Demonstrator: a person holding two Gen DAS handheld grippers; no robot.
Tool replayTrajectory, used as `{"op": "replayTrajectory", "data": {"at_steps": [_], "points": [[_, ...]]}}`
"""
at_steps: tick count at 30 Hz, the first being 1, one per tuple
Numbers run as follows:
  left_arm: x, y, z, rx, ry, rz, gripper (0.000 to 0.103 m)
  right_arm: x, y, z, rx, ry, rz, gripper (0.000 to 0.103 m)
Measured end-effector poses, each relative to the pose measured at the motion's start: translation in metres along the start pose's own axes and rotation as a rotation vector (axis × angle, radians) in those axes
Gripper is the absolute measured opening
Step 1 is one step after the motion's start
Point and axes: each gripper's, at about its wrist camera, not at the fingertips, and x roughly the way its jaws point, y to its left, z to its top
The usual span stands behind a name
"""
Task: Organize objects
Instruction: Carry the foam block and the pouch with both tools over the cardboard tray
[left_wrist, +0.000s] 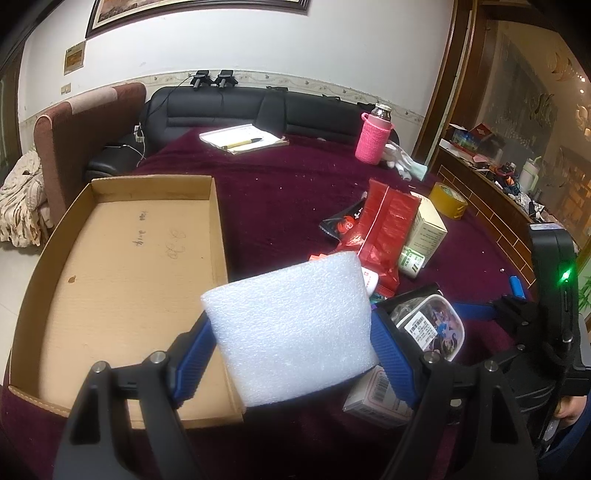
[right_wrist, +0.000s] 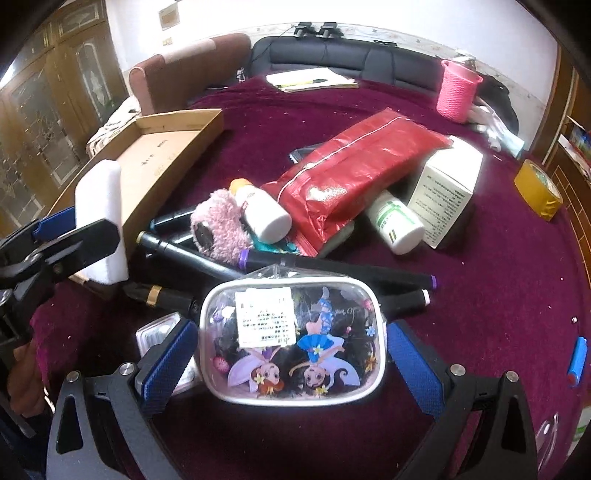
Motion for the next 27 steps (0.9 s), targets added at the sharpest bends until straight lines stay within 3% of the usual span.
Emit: {"op": "replayTrajectory", "data": {"at_steps": [5, 8, 12, 17, 20, 24, 27], "points": [[0.000, 0.000, 0.000, -0.003, 0.002, -0.004, 0.081, -0.010, -0.039, -0.006, 0.217, 0.044, 0.043, 0.103], [0.000, -0.001, 0.000, -0.003, 0.001, 0.001, 0.081, -0.013, -0.065, -0.021, 0.393, 0.092, 0.220, 0.103], [-0.001, 0.001, 0.001, -0.008, -0.003, -0.002, 0.081, -0.009, -0.078, -0.032, 0.538, 0.123, 0.383, 0.103], [-0.002, -0.001, -0.001, -0.005, 0.000, -0.008, 0.081, 0.015, -0.072, -0.018, 0.632, 0.188, 0.456, 0.103], [-0.006, -0.002, -0.002, 0.005, -0.004, -0.008, 0.081, 0.022, -0.061, -0.005, 0.640, 0.185, 0.408, 0.103], [-0.009, 0.000, -0.001, -0.005, -0.010, -0.010, 0.081, 0.024, -0.054, 0.028, 0.600, 0.141, 0.253, 0.103], [-0.011, 0.001, -0.001, -0.006, -0.011, -0.015, 0.081, 0.030, -0.039, 0.050, 0.472, 0.175, 0.164, 0.103]]}}
